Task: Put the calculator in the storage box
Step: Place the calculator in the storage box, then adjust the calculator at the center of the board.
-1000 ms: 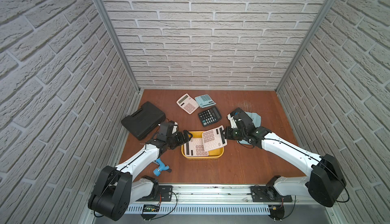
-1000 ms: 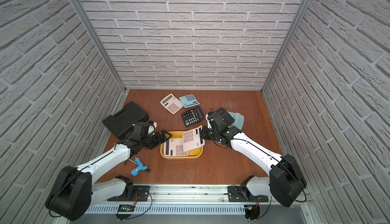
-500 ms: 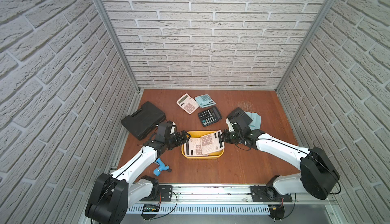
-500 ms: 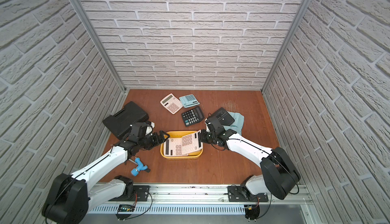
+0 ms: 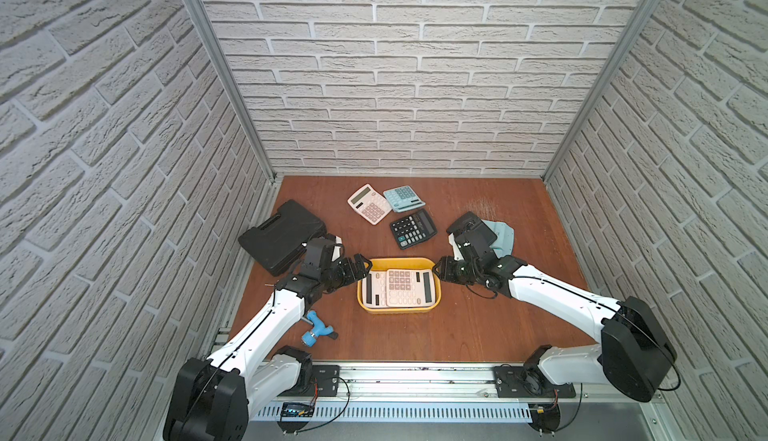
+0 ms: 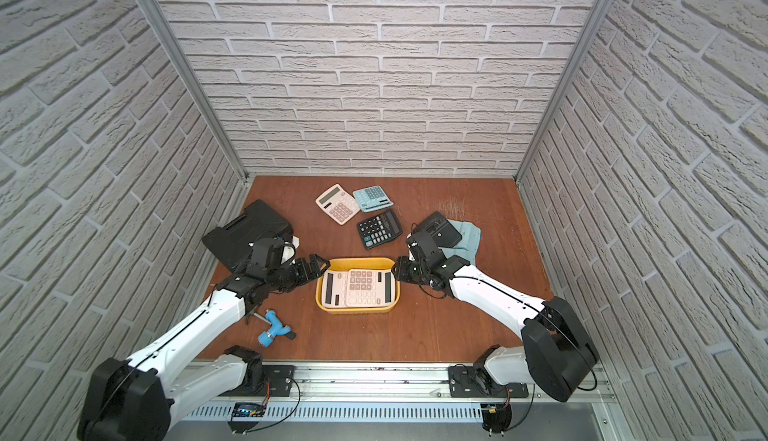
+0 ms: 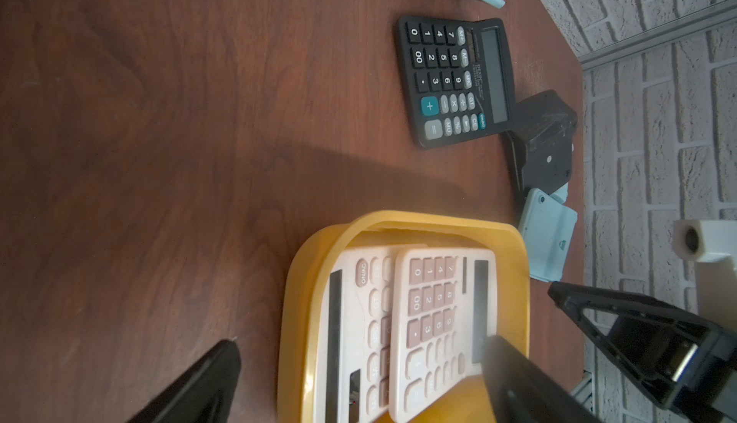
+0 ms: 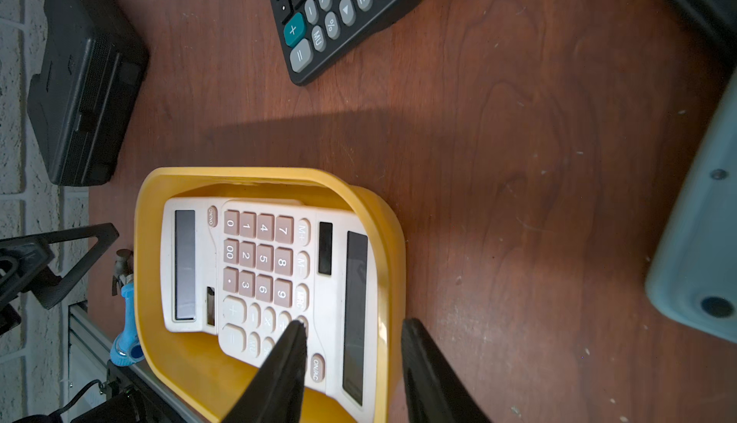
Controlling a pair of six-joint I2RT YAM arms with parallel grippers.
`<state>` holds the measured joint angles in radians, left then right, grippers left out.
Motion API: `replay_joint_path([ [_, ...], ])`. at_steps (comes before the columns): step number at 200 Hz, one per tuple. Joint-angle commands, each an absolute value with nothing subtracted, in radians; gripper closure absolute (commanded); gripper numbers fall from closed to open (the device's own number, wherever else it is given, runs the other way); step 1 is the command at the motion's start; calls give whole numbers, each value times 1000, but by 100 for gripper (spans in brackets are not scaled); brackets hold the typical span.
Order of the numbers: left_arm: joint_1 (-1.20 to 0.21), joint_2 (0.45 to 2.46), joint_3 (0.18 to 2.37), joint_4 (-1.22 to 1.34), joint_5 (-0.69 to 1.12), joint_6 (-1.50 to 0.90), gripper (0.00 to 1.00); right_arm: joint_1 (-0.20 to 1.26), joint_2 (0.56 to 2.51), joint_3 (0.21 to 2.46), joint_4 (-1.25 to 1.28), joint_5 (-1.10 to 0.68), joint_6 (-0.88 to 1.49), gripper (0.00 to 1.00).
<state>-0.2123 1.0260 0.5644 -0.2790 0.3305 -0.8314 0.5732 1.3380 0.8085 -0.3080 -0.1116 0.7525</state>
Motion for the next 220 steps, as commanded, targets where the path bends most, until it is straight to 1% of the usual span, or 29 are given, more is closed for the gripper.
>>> replay_joint_path([
  [1,-193,1009,604,-322,304,-793,2,578,1287,829,-350,-71,721,51],
  [16,-177,1020,627,-342,299,-775,2,578,1264,828,-362,-62,710,45],
  [44,-146,1071,700,-373,296,-737,2,575,1197,806,-362,-57,685,23],
  [62,-144,1117,748,-375,285,-723,2,571,1137,789,-366,-46,675,12],
  [68,-144,1135,764,-374,288,-719,2,570,1119,782,-366,-37,674,2],
  [71,-144,1142,775,-373,288,-717,2,569,1110,777,-364,-34,673,0],
  [91,-143,1213,841,-371,273,-697,2,550,1053,749,-363,-24,663,0],
  [123,-133,1367,980,-375,268,-647,2,498,986,704,-368,-64,660,0],
  [159,-112,1571,1196,-398,249,-594,2,472,950,668,-398,-34,648,0],
  [220,-69,1924,1615,-503,288,-540,2,469,909,645,-449,20,630,0],
])
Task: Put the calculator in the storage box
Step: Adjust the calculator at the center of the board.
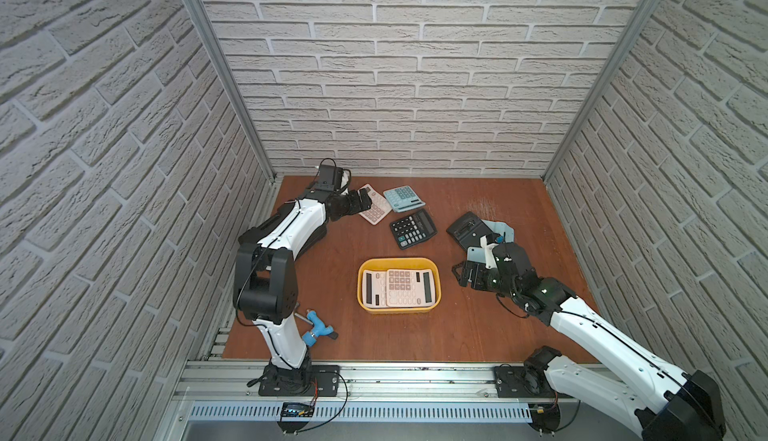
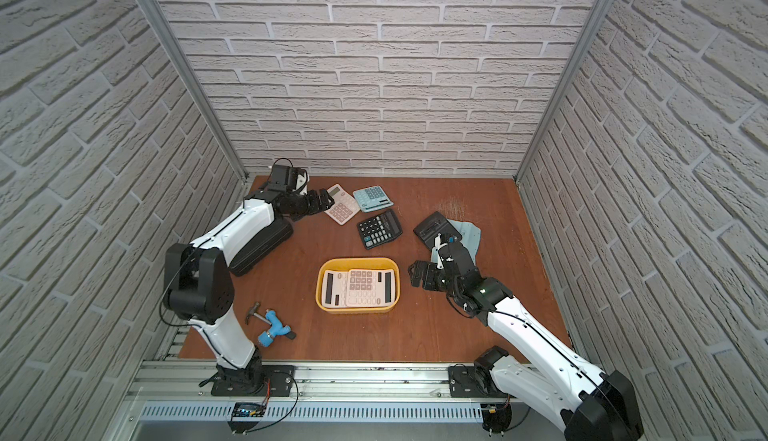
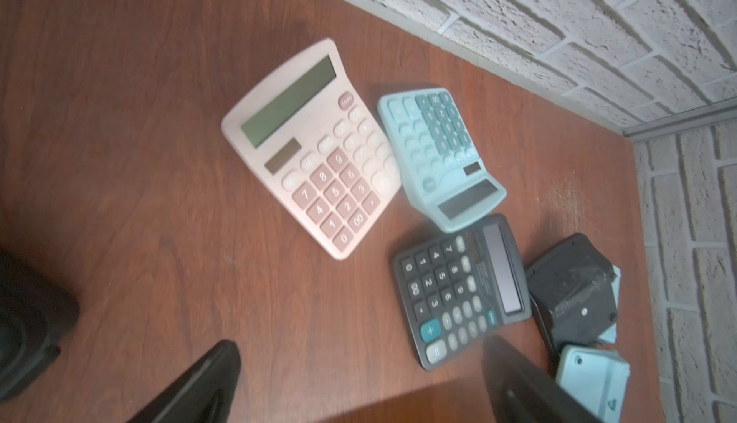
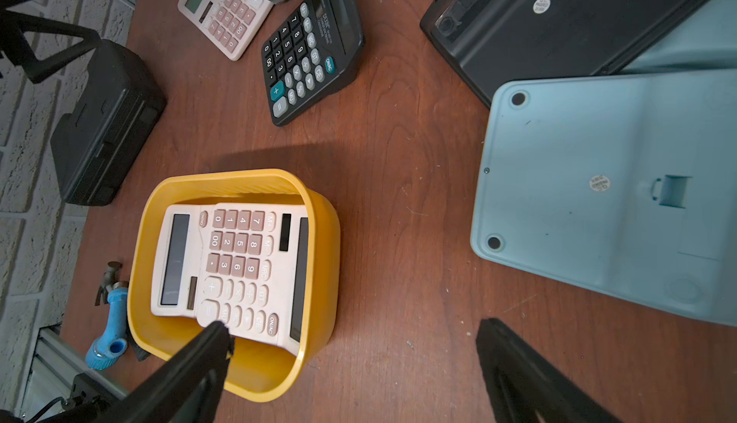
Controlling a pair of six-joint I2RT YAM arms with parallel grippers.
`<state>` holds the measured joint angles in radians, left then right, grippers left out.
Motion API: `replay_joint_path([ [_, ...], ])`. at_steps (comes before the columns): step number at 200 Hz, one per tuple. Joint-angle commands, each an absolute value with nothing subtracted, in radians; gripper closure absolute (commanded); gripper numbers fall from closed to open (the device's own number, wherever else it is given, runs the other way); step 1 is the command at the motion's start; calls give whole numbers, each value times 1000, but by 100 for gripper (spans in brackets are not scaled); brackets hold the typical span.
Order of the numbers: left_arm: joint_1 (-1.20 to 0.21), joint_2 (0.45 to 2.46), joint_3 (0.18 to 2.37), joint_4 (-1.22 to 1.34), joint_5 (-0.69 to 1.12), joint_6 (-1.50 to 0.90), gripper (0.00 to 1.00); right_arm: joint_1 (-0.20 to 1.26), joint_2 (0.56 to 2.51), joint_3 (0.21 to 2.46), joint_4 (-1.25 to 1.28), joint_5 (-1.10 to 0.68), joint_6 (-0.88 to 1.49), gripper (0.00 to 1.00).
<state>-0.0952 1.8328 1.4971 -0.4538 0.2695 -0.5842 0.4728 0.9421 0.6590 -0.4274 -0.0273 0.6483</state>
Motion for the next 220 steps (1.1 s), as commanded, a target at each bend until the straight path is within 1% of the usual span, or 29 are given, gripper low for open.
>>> replay_joint_path([
  [1,-68,1930,1621,-504,290,-540,2,469,908,645,-450,20,630,0],
  [53,-5,2219,1943,-576,393,-509,2,469,808,596,-468,-4,611,0],
  [89,21,2374,2095,-566,485,-517,2,469,729,552,-469,-16,606,0],
  [121,23,2472,2196,-564,559,-526,2,469,701,534,-469,-31,598,0],
  [139,18,2486,2189,-538,601,-539,2,469,703,531,-471,-25,592,0],
  [159,11,2460,2130,-494,632,-540,2,469,708,529,-471,-21,588,0],
  [189,8,2366,1961,-362,674,-578,5,468,714,526,-463,-18,583,0],
  [220,-4,2252,1774,-227,695,-617,6,467,716,525,-459,-20,582,0],
])
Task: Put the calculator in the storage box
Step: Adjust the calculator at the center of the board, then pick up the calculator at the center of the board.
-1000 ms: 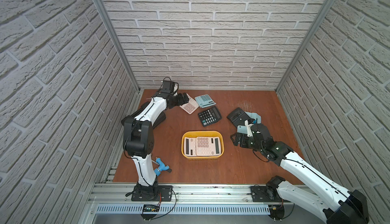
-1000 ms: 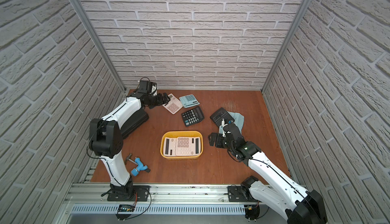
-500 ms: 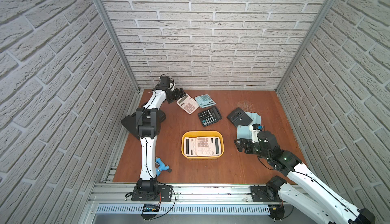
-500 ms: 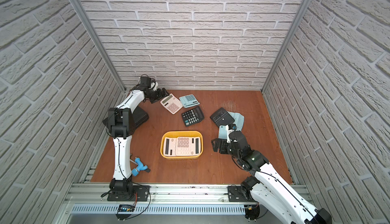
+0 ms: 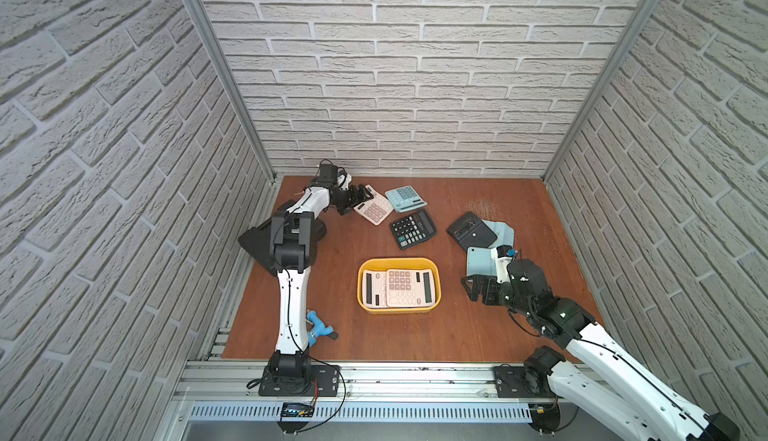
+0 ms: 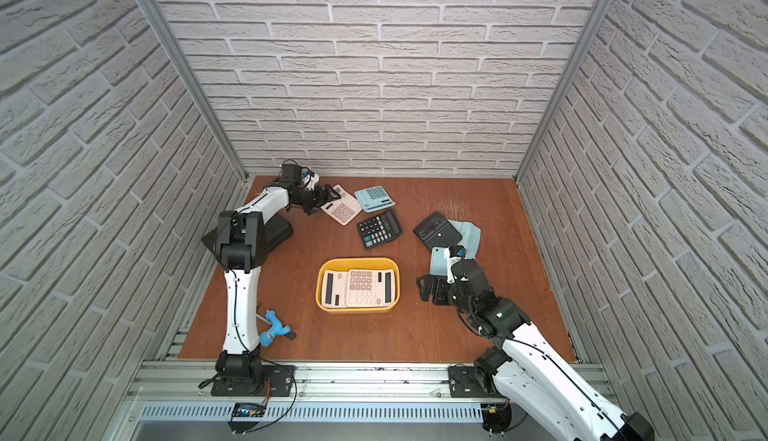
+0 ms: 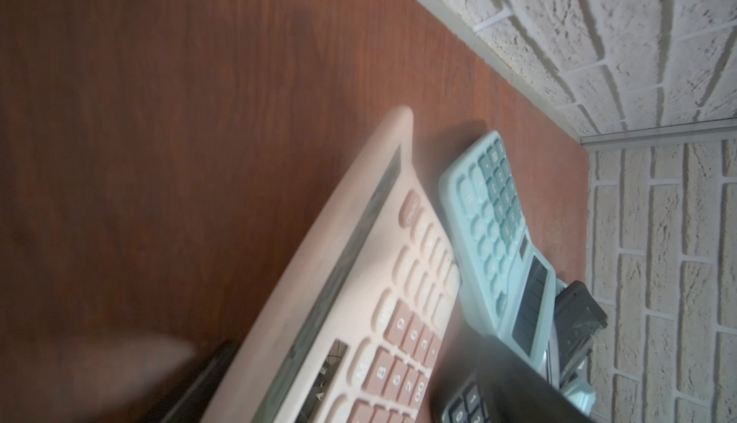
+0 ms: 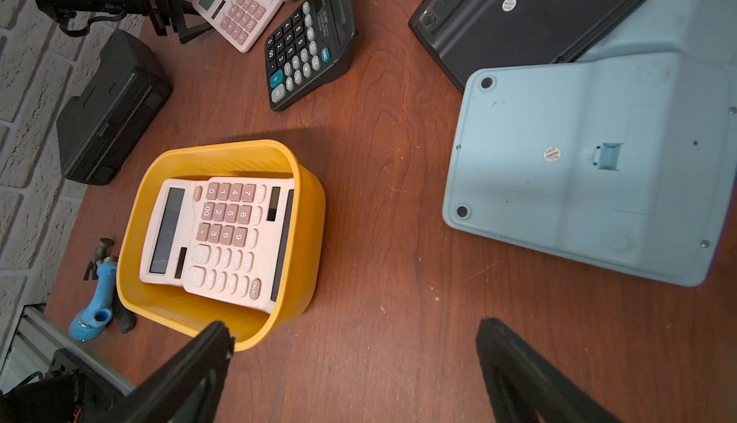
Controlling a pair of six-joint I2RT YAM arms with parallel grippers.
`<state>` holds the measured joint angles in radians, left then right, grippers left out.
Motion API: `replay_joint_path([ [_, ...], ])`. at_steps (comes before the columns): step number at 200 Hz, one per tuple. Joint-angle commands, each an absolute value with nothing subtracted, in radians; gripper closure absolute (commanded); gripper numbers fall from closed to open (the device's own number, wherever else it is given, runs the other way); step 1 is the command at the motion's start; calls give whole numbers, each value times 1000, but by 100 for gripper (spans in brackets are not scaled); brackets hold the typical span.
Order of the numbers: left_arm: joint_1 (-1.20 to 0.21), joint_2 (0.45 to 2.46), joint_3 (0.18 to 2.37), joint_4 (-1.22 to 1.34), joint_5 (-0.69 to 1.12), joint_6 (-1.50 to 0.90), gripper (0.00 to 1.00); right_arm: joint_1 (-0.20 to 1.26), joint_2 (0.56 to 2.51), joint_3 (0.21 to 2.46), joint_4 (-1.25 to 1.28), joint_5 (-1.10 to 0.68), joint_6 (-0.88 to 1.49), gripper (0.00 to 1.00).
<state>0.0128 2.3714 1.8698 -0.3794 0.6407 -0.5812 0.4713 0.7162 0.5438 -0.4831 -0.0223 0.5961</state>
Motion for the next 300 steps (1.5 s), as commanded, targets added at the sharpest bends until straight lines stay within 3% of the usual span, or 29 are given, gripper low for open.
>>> replay_joint_path([
  [1,-4,2249,1770,-225,696,-618,7,468,717,525,-459,-20,582,0],
  [80,-132,2043,1463,-167,607,-580,6,468,693,503,-459,-21,583,0],
  [152,-96,2043,1359,-149,571,-655,8,468,681,502,-463,-43,590,0],
  [174,-83,2054,1352,-92,606,-723,14,468,676,493,-459,-44,598,0],
  [211,-86,2090,1353,-17,630,-796,33,468,672,492,-459,-54,601,0],
  [253,-83,2116,1334,19,629,-819,42,468,651,494,-489,-43,596,0],
  [300,-76,2097,1288,94,661,-866,73,468,651,492,-489,-49,601,0],
])
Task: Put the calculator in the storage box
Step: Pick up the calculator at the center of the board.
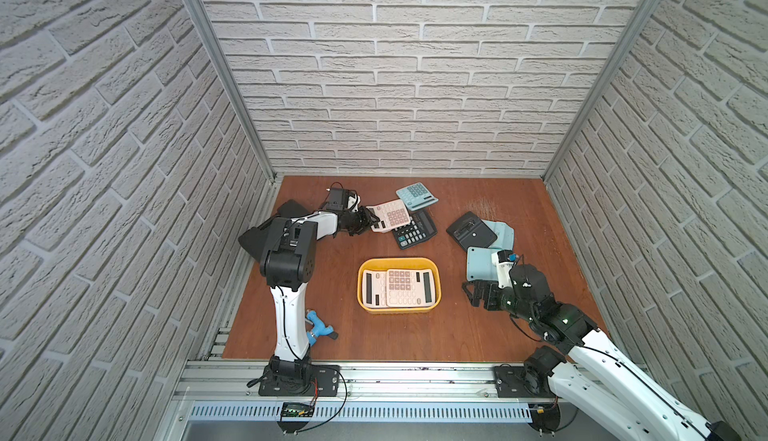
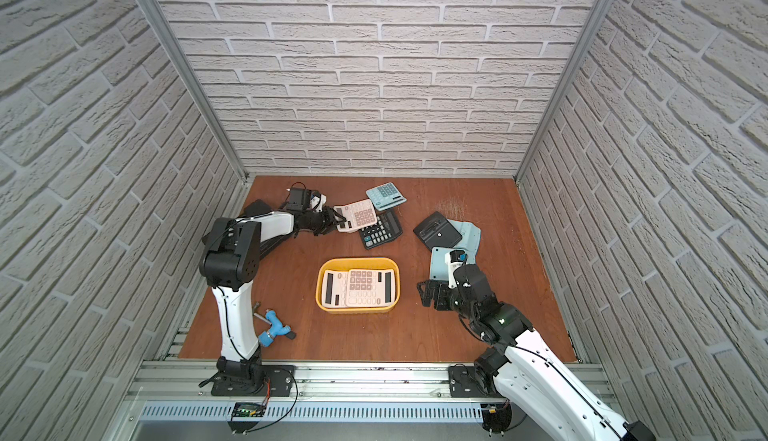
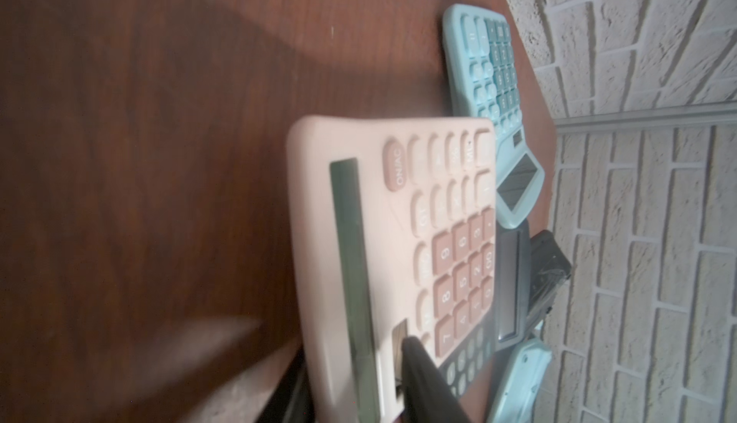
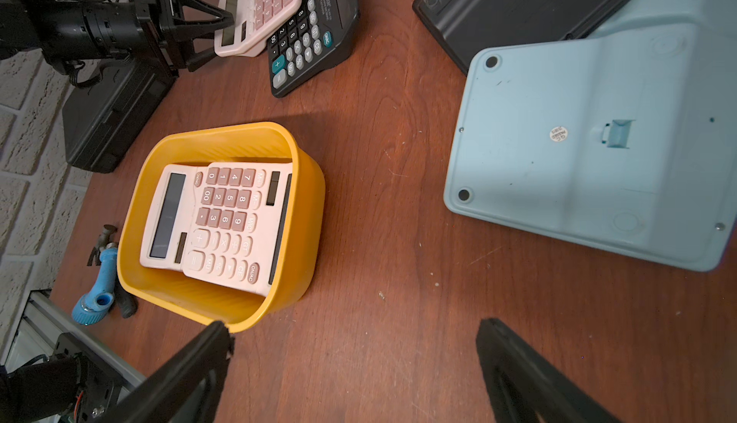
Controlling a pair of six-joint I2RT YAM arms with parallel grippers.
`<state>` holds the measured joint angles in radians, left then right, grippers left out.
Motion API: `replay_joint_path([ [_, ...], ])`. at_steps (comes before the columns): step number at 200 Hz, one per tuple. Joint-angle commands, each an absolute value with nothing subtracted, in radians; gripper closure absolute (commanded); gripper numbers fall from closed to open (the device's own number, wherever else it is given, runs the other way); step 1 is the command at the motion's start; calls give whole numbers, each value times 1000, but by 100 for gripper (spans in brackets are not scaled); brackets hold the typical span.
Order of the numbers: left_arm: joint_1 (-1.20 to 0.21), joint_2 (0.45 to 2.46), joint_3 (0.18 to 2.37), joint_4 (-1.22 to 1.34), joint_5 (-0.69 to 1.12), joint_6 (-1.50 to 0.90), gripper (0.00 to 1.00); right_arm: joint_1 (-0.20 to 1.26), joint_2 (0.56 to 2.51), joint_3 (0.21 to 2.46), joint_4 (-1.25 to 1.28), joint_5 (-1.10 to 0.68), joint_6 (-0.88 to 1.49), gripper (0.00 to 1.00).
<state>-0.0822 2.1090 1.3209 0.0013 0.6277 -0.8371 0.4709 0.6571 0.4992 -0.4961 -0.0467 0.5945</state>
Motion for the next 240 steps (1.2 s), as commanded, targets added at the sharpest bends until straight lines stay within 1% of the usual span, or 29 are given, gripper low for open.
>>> replay_joint_path([
  [1,-76,2095,1286,95,661,-867,73,468,651,492,-489,-50,601,0],
  [56,-65,2007,1224,137,682,-882,94,467,652,486,-484,-54,606,0],
  [78,-64,1965,1201,141,689,-881,99,468,652,483,-482,-55,610,0],
  [142,-74,1803,1127,118,726,-871,100,468,669,492,-492,-27,630,0],
  [240,-165,1419,991,-135,683,-773,100,466,665,522,-576,94,639,0],
])
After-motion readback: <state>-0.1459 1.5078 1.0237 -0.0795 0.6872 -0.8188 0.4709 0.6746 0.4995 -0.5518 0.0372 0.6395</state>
